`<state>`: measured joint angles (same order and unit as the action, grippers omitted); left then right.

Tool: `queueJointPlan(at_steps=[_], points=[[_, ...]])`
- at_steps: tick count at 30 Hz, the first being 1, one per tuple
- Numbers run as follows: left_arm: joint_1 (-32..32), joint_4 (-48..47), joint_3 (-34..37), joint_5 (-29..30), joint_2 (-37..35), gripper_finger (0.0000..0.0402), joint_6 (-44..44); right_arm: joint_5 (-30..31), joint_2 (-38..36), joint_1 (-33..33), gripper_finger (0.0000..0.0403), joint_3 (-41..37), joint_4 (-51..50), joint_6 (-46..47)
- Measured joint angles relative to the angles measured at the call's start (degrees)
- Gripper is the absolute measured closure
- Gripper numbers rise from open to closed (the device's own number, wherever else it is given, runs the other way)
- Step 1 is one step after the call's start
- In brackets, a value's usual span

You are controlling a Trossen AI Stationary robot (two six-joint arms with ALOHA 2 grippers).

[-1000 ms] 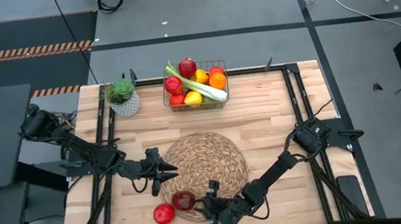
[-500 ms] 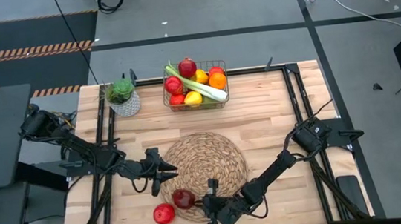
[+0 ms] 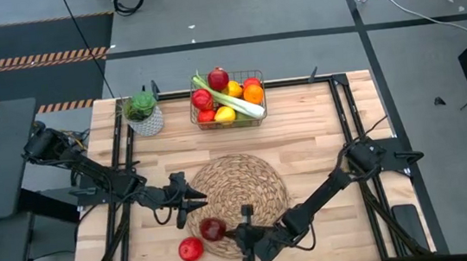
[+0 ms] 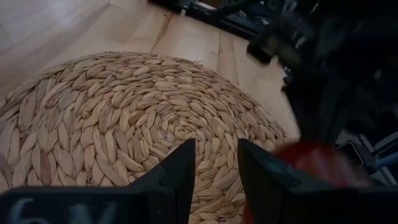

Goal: Build produce basket
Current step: Put the apple into the wire basket

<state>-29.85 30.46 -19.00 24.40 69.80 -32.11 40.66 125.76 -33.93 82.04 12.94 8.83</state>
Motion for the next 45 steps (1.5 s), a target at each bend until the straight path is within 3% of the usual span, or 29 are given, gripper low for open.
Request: queueJointPlan(at_steps=[4, 12, 24, 37, 45], points=[[0.0, 0.74, 0.0, 0.02, -0.07, 0.0276, 1.32, 2.73, -5.41, 0.26, 0.0396, 0.07, -6.72, -2.73], [0.07, 2.94, 0.04, 0.12, -0.79, 0.0276, 7.38, 8.85, -16.87, 3.68, 0.0396, 0.09, -30.85, -1.6], [3.24, 2.43, 0.04, 0.02, -10.89, 0.029, 14.47, 10.18, -30.23, 18.19, 0.0394, 0.13, -47.68, -7.76], [5.21, 2.18, 0.02, 1.81, -20.8, 0.0297, 28.38, -6.63, -31.74, 46.31, 0.0393, 0.13, -43.89, -23.02], [11.87, -2.33, -0.06, 1.97, -26.43, 0.0297, 28.3, -27.76, -29.59, 58.6, 0.0393, 0.13, -37.2, -23.87]])
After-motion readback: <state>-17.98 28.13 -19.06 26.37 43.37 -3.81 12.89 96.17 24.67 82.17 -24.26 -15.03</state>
